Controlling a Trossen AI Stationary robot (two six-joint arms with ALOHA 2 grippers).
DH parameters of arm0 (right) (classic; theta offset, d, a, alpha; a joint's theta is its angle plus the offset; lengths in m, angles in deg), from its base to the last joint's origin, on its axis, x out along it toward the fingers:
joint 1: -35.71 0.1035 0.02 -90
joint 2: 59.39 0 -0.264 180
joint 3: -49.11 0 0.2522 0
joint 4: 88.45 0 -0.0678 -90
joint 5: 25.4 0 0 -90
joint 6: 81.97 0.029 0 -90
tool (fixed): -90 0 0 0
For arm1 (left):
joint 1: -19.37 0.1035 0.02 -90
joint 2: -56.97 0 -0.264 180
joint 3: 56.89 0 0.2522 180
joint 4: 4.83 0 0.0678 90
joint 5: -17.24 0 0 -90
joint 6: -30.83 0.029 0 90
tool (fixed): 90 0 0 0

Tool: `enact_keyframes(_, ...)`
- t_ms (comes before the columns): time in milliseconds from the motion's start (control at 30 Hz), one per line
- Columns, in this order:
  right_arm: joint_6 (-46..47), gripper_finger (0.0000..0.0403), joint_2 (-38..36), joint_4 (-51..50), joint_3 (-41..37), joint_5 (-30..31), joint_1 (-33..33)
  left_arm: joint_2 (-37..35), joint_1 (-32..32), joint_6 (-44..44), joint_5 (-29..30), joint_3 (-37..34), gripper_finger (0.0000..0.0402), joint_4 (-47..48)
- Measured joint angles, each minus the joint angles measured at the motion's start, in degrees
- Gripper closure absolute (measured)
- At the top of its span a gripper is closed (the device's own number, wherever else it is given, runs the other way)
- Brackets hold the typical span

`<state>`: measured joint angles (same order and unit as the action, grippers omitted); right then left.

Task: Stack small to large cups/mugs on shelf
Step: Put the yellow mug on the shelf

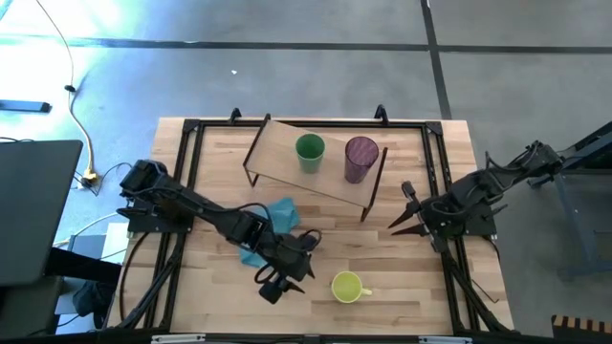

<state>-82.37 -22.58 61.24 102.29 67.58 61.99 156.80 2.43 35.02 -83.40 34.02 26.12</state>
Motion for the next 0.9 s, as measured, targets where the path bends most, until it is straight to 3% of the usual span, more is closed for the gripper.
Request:
enact_keyframes(333,0.1,0.0336,1.9,-0.3,0.0,0.0,0.0,0.0,-3.4,-1.7,10.3,-4.0,0.0204,-6.8)
enact_keyframes(900,0.0,0.0336,1.9,0.5,0.0,0.0,0.0,0.8,-3.3,-3.4,9.6,-12.1,0.0204,-25.0)
